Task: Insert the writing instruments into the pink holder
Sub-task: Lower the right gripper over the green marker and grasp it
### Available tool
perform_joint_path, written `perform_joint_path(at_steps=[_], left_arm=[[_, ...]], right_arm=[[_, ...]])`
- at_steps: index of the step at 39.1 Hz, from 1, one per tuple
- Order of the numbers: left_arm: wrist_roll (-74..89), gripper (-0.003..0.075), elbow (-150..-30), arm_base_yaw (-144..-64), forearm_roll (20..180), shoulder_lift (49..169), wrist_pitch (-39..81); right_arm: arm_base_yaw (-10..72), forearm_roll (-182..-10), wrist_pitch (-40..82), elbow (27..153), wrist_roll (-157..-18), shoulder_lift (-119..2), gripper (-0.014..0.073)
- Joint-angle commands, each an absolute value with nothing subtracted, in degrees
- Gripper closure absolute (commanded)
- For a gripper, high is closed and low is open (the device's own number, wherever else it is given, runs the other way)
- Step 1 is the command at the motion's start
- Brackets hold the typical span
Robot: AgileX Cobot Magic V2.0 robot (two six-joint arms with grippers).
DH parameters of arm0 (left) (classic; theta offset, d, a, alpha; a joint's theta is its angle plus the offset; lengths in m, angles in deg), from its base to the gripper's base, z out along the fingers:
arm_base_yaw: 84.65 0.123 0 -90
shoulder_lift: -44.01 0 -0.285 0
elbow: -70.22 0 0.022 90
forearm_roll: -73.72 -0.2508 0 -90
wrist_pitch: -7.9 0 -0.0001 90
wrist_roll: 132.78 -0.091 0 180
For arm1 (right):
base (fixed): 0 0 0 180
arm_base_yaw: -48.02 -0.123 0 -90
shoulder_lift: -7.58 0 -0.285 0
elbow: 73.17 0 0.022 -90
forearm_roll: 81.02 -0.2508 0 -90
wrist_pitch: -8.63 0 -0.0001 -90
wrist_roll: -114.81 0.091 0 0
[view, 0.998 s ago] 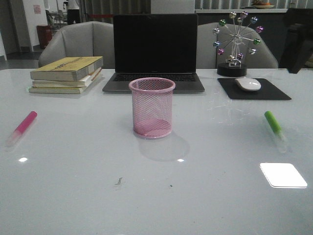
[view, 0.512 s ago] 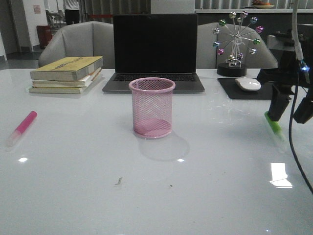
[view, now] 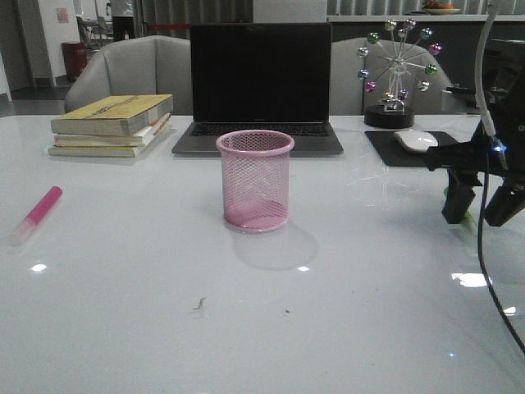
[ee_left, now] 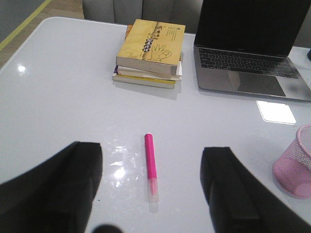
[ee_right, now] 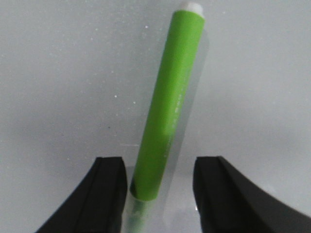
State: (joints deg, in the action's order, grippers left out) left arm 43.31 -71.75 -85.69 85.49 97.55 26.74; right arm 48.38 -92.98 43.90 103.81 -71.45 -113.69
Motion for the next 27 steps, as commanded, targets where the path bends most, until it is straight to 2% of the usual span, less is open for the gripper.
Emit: perform_joint_path(at_steps=[1, 6, 9, 19, 27], left_arm=[[43.6, 0.0222, -73.7, -86.0, 86.2, 97.4, 22.0], [43.6, 0.0222, -73.7, -86.0, 86.2, 97.4, 22.0], [43.6, 0.0222, -73.7, -86.0, 86.2, 97.4, 21.9], [43.6, 0.0222, -73.7, -86.0, 86.2, 97.4, 21.6], [43.6, 0.0222, -73.7, -86.0, 86.2, 97.4, 21.5]], right_arm=[[48.4, -93.1, 43.2, 105.5, -71.8, -111.0, 0.0160], [48.4, -93.1, 43.9, 105.5, -71.8, -111.0, 0.0162], [48.4, -93.1, 44.8, 105.5, -71.8, -111.3, 0.0212], [48.4, -93.1, 51.8, 105.5, -71.8, -115.6, 0.0538], [48.4, -93.1, 48.1, 106.2, -71.8, -116.3, 0.0536]])
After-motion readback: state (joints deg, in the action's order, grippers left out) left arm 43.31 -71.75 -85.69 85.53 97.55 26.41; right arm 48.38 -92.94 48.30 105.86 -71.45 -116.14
